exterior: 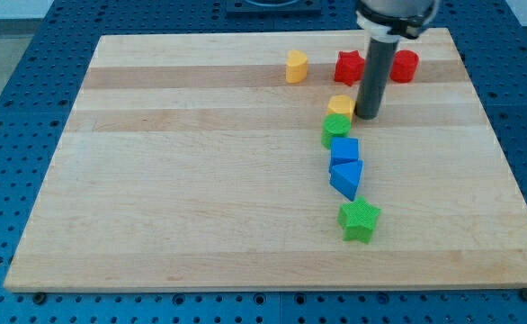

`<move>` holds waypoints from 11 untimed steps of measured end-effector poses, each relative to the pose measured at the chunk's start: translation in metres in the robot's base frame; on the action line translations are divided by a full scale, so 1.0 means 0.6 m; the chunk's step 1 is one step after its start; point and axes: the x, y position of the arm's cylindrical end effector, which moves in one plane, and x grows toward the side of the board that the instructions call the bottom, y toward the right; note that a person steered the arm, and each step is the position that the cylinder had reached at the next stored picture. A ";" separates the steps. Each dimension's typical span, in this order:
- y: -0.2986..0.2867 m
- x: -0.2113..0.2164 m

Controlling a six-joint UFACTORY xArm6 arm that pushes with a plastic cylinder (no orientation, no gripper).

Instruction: Move the blue triangle to the group of blocks

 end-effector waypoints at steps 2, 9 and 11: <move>0.027 0.019; -0.294 -0.030; -0.226 0.030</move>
